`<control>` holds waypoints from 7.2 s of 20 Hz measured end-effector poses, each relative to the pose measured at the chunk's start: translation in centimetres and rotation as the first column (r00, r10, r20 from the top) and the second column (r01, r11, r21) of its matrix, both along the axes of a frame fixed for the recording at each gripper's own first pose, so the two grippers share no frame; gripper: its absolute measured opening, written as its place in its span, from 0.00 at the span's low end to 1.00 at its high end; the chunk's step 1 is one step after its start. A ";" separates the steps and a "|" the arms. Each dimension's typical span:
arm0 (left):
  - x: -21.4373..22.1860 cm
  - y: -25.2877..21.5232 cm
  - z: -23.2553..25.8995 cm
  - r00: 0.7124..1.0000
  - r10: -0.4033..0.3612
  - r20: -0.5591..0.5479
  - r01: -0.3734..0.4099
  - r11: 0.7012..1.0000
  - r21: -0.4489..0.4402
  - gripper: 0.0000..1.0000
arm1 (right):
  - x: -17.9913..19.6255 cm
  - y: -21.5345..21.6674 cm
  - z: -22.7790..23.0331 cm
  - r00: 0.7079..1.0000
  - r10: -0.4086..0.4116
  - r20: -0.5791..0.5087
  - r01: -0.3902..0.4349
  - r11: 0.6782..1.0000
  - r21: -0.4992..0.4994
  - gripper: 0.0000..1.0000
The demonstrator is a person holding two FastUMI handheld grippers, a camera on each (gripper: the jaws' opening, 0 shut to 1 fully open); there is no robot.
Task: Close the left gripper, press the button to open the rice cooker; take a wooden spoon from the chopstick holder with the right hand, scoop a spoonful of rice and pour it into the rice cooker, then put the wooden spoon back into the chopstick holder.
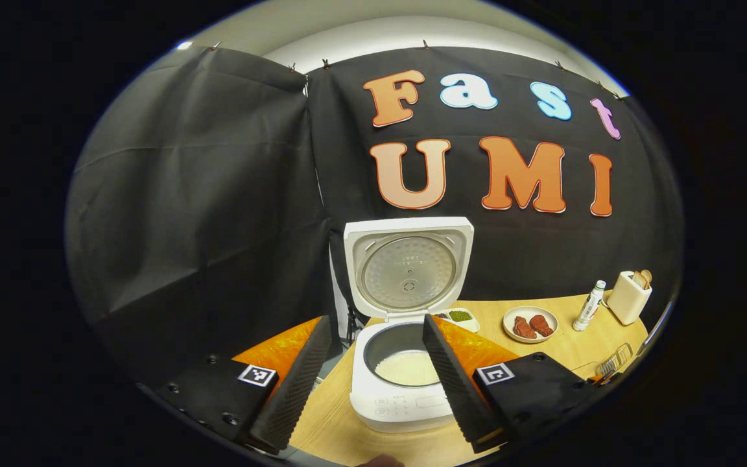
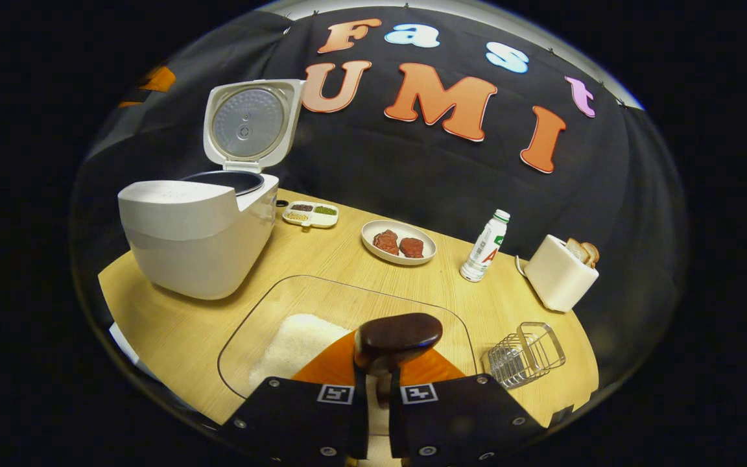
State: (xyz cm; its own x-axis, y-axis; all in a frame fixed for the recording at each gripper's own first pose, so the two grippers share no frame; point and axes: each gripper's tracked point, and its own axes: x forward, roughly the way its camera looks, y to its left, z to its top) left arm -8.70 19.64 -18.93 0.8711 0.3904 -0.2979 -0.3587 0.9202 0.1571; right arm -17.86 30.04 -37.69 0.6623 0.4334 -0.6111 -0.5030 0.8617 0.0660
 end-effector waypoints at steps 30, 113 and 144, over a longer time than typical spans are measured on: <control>-0.3 2.8 -0.4 1.000 -0.004 -0.014 0.004 1.000 0.003 0.97 | -0.3 4.4 0.1 0.711 -0.108 -0.695 0.542 0.714 0.444 0.12; -4.8 16.5 -0.3 0.985 0.167 0.033 -0.168 0.985 0.026 0.97 | 15.7 29.7 23.2 0.998 0.046 -0.050 -0.011 0.834 0.551 0.12; -1.9 3.6 1.6 0.992 0.111 0.067 -0.117 0.989 0.087 0.97 | 14.9 11.1 25.7 0.982 0.082 0.170 -0.157 0.853 0.498 0.11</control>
State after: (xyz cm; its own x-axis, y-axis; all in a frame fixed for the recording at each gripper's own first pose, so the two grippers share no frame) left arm -10.55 23.23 -17.30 0.8350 0.5110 -0.2042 -0.4719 0.8558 0.2120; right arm -2.97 41.13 -11.94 0.6461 0.7390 -0.1906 -0.6364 0.6596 0.4000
